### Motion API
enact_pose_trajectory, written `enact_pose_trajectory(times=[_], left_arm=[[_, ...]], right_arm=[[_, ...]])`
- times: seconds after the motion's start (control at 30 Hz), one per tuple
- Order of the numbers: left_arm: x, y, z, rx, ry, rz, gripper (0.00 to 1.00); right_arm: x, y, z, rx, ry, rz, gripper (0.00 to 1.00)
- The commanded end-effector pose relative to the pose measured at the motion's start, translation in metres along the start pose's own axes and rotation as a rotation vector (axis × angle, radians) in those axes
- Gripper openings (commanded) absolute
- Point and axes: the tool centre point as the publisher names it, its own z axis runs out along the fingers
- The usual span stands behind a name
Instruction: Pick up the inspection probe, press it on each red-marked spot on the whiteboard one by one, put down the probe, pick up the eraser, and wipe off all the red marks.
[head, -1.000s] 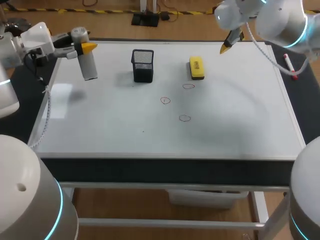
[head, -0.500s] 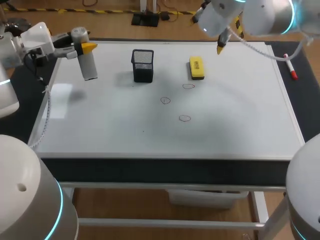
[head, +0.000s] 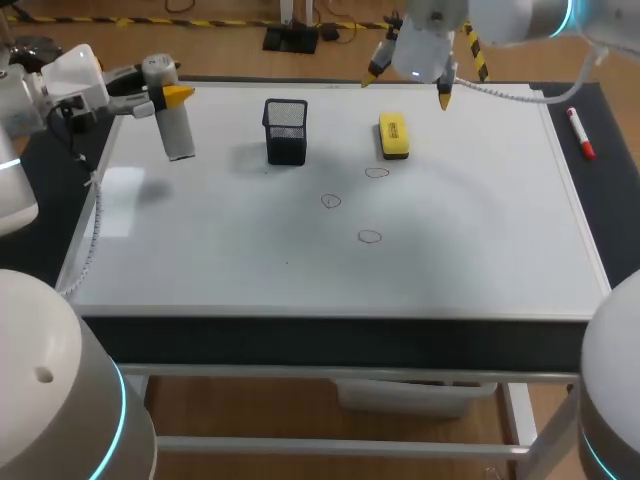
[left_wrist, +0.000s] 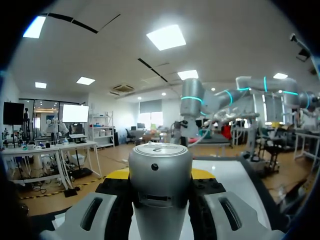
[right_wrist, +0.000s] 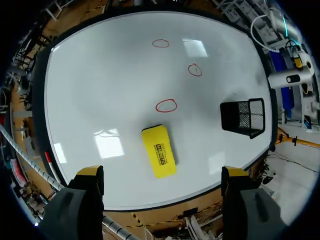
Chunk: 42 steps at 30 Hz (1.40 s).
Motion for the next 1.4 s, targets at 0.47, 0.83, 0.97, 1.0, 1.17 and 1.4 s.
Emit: enact_pose_trajectory(times=[0.47,0.83,0.97,1.0,1.17,1.4], left_arm=[[0.0,0.0,0.0,0.005,0.001,0.002,0.0],[0.0,0.0,0.0,0.005,0.001,0.002,0.0],[0.0,0.0,0.0,0.005,0.001,0.002,0.0],[0.0,0.0,0.0,0.005,0.001,0.002,0.0],[0.0,0.0,0.0,0.005,0.001,0.002,0.0],[0.0,0.0,0.0,0.005,0.001,0.002,0.0]], right_arm=[[0.003,-0.012,0.042,-0.052,0.108,-0.107,1.0],[0.012,-0.008,0.068,-0.111,0.109,-0.13,1.0],[0.014,-0.007,0.073,-0.124,0.115,-0.146,1.0],[0.014,-0.008,0.073,-0.127,0.117,-0.15,1.0],[0.014,-0.007,0.079,-0.134,0.133,-0.156,1.0],[0.01,-0.003,0.085,-0.137,0.149,-0.173,1.0]])
